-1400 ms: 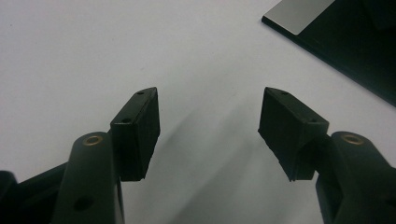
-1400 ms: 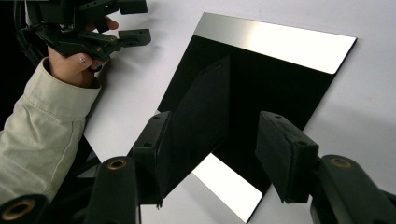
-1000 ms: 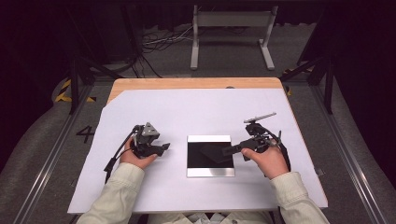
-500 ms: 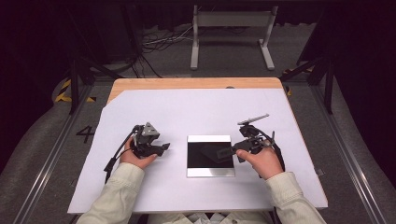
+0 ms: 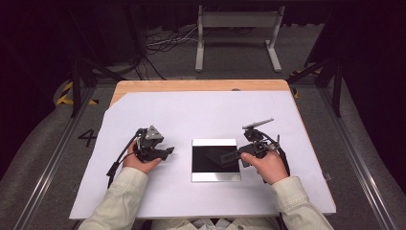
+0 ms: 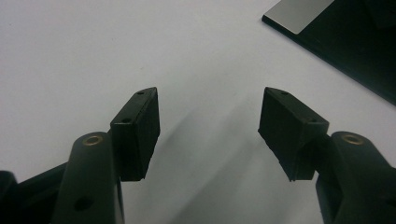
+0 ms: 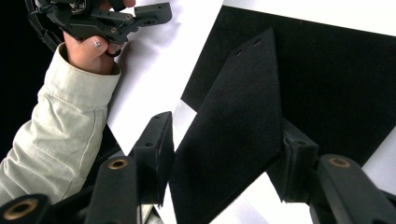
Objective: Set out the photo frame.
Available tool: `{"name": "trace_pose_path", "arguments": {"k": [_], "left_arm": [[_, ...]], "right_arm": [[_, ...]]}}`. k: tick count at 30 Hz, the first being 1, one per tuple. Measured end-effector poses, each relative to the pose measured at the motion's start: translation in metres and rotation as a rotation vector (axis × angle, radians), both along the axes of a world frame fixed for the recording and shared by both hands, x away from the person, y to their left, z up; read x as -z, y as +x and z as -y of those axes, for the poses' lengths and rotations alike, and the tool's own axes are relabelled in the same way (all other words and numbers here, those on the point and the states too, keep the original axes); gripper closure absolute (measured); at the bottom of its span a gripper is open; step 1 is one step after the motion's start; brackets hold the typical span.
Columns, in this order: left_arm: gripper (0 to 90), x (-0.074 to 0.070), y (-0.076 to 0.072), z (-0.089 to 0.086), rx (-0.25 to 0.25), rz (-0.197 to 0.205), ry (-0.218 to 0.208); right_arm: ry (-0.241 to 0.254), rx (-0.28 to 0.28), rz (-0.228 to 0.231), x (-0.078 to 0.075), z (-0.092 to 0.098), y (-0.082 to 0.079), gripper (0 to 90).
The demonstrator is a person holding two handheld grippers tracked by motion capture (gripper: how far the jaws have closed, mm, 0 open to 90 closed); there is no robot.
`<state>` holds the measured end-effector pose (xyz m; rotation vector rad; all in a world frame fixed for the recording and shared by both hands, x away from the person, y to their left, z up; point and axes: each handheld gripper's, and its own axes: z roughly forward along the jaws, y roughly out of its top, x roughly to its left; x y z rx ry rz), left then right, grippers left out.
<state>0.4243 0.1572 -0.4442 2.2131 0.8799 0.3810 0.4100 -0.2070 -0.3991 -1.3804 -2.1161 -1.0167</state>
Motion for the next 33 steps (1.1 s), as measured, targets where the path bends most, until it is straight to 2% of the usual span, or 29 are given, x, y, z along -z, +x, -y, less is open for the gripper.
{"name": "trace_pose_path", "arguments": {"k": [4,16,21,27,33], "left_arm": [[38.9,0.000,0.000,0.000,-0.001,0.000,0.000],[38.9,0.000,0.000,0.000,-0.001,0.003,-0.001],[38.9,0.000,0.000,0.000,-0.002,0.005,-0.002],[38.7,-0.001,0.000,-0.001,-0.005,0.004,-0.004],[38.7,-0.001,0.000,-0.001,-0.004,0.006,-0.004]], "right_arm": [[-0.009,0.007,0.009,0.000,0.001,0.000,54.0],[0.006,0.017,0.003,0.001,0.003,0.000,58.9],[0.012,-0.009,0.021,-0.006,0.003,-0.003,65.4],[0.007,-0.040,0.045,-0.011,0.002,-0.006,68.3],[0.011,-0.072,0.051,-0.015,0.003,-0.009,74.2]]}}
